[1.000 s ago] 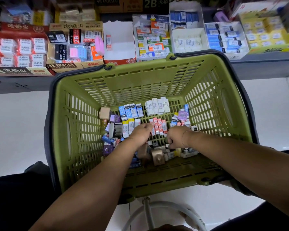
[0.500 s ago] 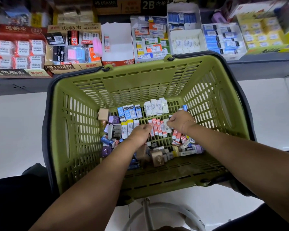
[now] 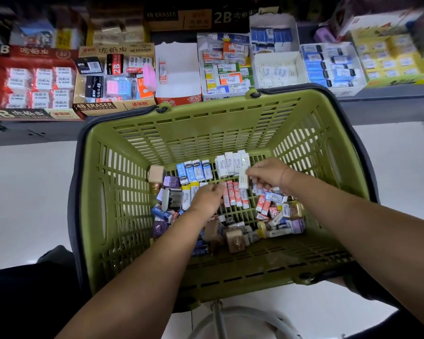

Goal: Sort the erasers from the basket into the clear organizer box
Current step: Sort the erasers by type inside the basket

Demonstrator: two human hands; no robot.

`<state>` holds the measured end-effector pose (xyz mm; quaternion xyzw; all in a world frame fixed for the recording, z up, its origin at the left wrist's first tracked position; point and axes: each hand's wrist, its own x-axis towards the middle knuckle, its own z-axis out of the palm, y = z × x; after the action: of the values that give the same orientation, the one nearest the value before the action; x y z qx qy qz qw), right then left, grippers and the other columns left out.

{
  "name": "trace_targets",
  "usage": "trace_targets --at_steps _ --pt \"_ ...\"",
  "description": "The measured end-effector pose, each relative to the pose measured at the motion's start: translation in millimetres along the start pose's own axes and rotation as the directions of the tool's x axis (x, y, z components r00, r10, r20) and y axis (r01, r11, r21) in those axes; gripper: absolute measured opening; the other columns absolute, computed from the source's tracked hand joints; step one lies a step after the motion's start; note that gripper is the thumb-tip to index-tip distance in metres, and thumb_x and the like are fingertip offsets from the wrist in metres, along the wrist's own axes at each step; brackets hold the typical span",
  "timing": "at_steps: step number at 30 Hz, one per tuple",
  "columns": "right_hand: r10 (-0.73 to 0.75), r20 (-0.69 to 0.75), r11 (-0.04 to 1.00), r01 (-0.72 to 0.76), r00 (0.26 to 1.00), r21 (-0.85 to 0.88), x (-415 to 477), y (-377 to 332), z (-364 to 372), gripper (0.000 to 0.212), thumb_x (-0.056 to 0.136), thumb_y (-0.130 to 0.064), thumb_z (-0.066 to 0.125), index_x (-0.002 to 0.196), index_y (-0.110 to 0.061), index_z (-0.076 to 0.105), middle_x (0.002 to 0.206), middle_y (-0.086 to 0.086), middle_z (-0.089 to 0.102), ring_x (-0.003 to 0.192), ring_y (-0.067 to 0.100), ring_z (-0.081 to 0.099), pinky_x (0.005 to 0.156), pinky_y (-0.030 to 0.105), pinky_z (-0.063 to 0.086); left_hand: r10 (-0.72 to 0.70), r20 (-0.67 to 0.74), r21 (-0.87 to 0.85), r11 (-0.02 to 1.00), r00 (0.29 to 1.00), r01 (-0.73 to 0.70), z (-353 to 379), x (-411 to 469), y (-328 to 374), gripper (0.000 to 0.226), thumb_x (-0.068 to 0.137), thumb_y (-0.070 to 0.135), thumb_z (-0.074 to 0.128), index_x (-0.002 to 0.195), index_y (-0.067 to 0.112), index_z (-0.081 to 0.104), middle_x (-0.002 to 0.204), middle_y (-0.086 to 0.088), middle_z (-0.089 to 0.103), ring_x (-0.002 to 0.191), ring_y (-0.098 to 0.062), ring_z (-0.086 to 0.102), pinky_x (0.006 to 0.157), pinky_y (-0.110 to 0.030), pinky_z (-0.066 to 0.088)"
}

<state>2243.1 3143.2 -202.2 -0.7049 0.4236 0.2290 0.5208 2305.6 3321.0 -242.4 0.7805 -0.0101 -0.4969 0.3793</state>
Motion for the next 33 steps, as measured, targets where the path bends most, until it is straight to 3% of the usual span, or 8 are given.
trace_targets --at_steps 9,13,17,19,21,25,28,33 --pt "-0.046 -0.058 0.999 0.046 0.997 0.002 24 -46 14 0.027 0.094 -0.012 0.055 0.112 0.008 0.06 0.074 0.008 0.058 0.061 0.015 0.055 0.058 0.022 0.047 0.122 -0.171 0.1 0.989 0.978 -0.106 -8 12 35 0.03 0.102 0.03 0.042 0.103 0.008 0.062 0.098 -0.009 0.058 0.086 -0.024 0.051 0.074 -0.028 0.037" --pt "-0.06 -0.099 0.998 0.059 0.993 -0.011 30 -44 23 0.005 0.09 -0.008 0.061 0.089 -0.004 0.063 0.073 0.01 0.062 0.06 0.018 0.06 0.064 0.029 0.054 0.08 -0.118 0.08 0.994 0.99 -0.07 -2 16 39 0.031 0.102 0.03 0.042 0.111 0.008 0.063 0.1 -0.005 0.058 0.097 -0.026 0.054 0.079 -0.026 0.037" --pt "-0.102 -0.183 0.995 0.097 0.978 -0.038 32 -34 20 0.023 0.085 -0.013 0.069 0.068 -0.013 0.054 0.063 0.004 0.06 0.054 0.013 0.059 0.05 0.023 0.052 0.066 -0.063 0.061 0.996 0.996 -0.062 -6 15 36 0.029 0.102 0.035 0.041 0.107 0.017 0.062 0.106 -0.004 0.063 0.105 -0.026 0.057 0.092 -0.032 0.043" --pt "-0.126 -0.087 0.99 0.12 0.988 -0.076 25 -28 8 0.018 0.084 -0.018 0.071 0.07 -0.013 0.06 0.064 0.004 0.063 0.052 0.012 0.06 0.045 0.019 0.048 0.024 -0.059 0.094 0.995 0.998 -0.018 -11 16 31 0.041 0.101 0.042 0.04 0.121 0.013 0.059 0.119 -0.008 0.061 0.109 -0.027 0.058 0.098 -0.036 0.043" --pt "-0.047 0.18 0.98 0.08 0.983 -0.18 12 -16 -4 0.012 0.084 -0.023 0.071 0.082 -0.013 0.066 0.075 0.005 0.07 0.057 0.011 0.065 0.052 0.02 0.052 -0.004 -0.017 0.179 0.984 1.0 0.007 -13 15 19 0.041 0.1 0.047 0.038 0.102 0.015 0.063 0.102 -0.008 0.061 0.094 -0.024 0.06 0.091 -0.034 0.042" --pt "0.195 0.436 0.827 0.092 0.879 -0.555 -5 14 -5 0.032 0.086 -0.022 0.07 0.112 -0.006 0.064 0.108 0.013 0.069 0.067 0.015 0.068 0.062 0.024 0.056 -0.03 0.063 0.16 0.987 0.998 0.019 -9 10 0 0.037 0.1 0.044 0.04 0.094 0.011 0.056 0.104 -0.012 0.06 0.106 -0.031 0.061 0.099 -0.04 0.044" --pt "0.038 0.329 0.771 0.182 0.943 -0.61 -3 23 4 0.039 0.084 -0.017 0.071 0.12 -0.008 0.06 0.116 0.011 0.065 0.087 0.022 0.067 0.067 0.024 0.052 -0.001 0.048 0.171 0.985 0.999 -0.008 -3 6 2 0.042 0.101 0.043 0.038 0.116 0.01 0.058 0.112 -0.011 0.058 0.108 -0.03 0.058 0.091 -0.033 0.04" --pt "-0.128 0.382 0.404 0.4 0.915 -0.823 -5 37 3 0.044 0.086 -0.016 0.066 0.128 -0.017 0.056 0.131 0.003 0.049 0.114 0.02 0.053 0.091 0.024 0.044 0.004 0.066 0.157 0.988 0.998 -0.014 4 2 0 0.048 0.101 0.044 0.037 0.133 0.01 0.051 0.129 -0.012 0.057 0.116 -0.026 0.056 0.097 -0.034 0.039"
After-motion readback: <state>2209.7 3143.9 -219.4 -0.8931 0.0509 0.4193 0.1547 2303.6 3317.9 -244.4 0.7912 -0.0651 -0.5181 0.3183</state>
